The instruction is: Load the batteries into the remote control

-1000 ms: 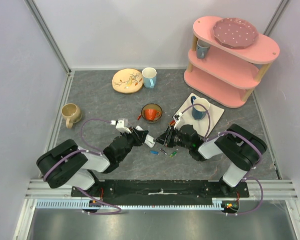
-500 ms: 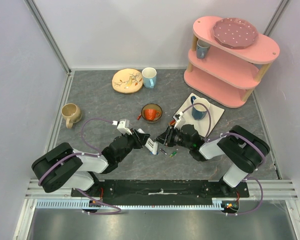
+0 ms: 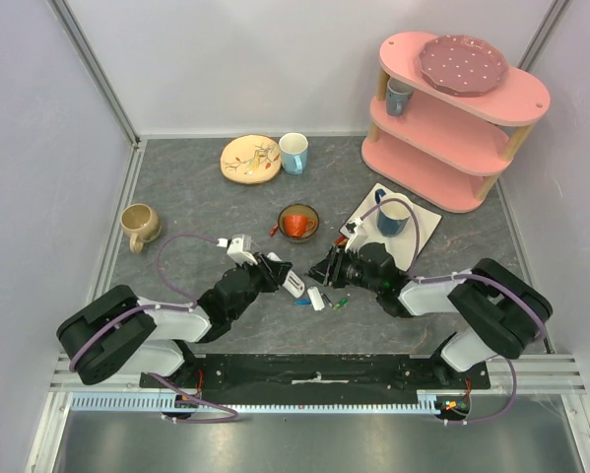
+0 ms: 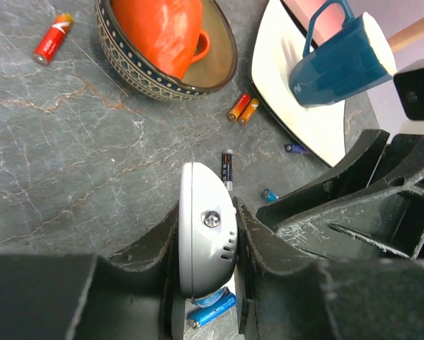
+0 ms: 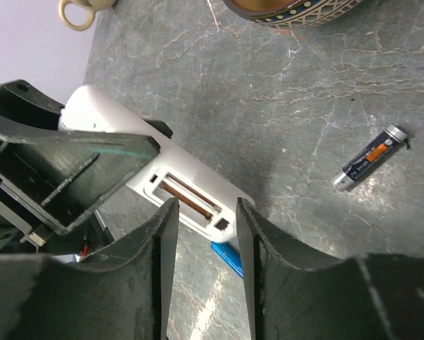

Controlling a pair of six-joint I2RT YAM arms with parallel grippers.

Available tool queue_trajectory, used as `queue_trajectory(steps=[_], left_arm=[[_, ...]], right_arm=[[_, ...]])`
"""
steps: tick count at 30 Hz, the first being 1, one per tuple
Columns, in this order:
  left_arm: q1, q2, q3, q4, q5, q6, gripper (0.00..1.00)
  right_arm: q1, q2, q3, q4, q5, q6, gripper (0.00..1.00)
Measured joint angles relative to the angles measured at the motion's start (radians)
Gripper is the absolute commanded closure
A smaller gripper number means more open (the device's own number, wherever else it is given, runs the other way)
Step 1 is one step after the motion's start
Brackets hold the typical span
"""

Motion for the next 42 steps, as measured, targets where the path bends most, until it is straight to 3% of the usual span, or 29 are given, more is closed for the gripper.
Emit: queue_trajectory(steps=[12, 16, 21, 27, 35, 42], left_arm=[[0.000, -0.267, 0.005, -0.213, -0.090, 0.003, 0.98], [0.008, -0.379, 0.014, -0.329, -0.053, 0.000, 0.98], [0.035, -0.525, 0.014, -0.425, 0.110, -0.016, 0.98], [0.103, -0.600, 0.014, -0.485, 0.287, -0.088, 0.98], [0.303, -0.509, -0.033, -0.372, 0.663, -0.214, 0.98], [0.350, -0.454, -0.038, -0.267, 0.868, -0.250, 0.98]], right_arm=[[0.001, -0.296, 0.131, -0.623, 0.174, -0.349, 0.37], [0.001, -0.408, 0.119, -0.737, 0.236, -0.394, 0.32], [0.001, -0.531, 0.078, -0.802, 0.269, -0.417, 0.28], [0.002, -0.551, 0.078, -0.867, 0.360, -0.432, 0.25], [0.002, -0.608, 0.078, -0.913, 0.481, -0.437, 0.20], [0.012, -0.525, 0.124, -0.968, 0.504, -0.465, 0.22]])
